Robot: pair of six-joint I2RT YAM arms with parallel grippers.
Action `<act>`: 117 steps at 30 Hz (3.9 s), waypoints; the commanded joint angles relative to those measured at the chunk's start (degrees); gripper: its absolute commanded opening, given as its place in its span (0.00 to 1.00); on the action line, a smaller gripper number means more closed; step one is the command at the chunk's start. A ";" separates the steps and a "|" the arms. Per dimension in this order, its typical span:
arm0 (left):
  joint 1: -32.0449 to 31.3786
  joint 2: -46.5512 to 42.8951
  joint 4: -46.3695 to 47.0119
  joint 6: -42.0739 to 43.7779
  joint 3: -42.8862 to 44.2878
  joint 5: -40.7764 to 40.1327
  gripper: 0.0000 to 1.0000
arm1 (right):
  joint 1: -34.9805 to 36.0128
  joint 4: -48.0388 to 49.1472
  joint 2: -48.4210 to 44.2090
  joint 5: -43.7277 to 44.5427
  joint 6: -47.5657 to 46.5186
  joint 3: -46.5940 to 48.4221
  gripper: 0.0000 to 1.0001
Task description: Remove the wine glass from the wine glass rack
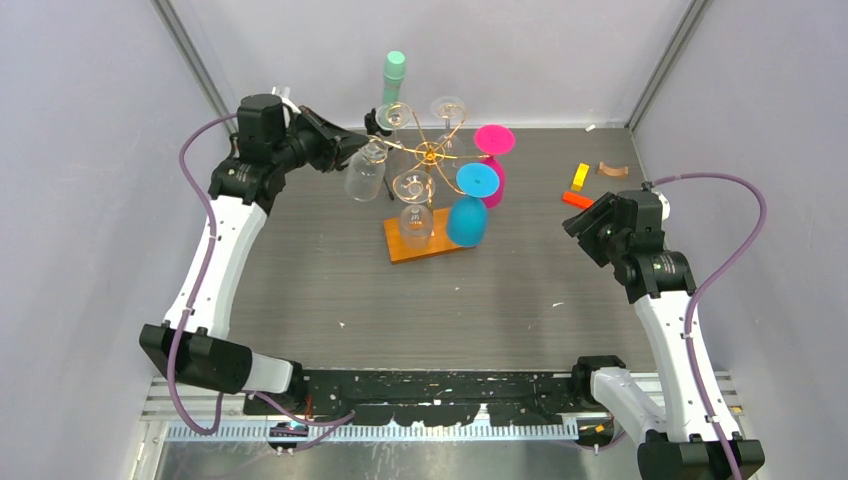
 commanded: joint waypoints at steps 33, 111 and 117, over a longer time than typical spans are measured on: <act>0.41 5.54 10.47 0.63 7.13 3.94 0.00 | 0.03 2.51 -0.49 -6.87 -2.83 2.64 0.64; -2.59 -31.90 6.71 -10.92 -25.11 11.39 0.00 | 18.05 39.65 -19.72 -22.71 34.09 -23.36 0.90; -5.94 -34.71 17.22 -23.15 -29.09 9.99 0.00 | 37.23 49.72 -15.37 -9.29 35.11 -24.15 0.92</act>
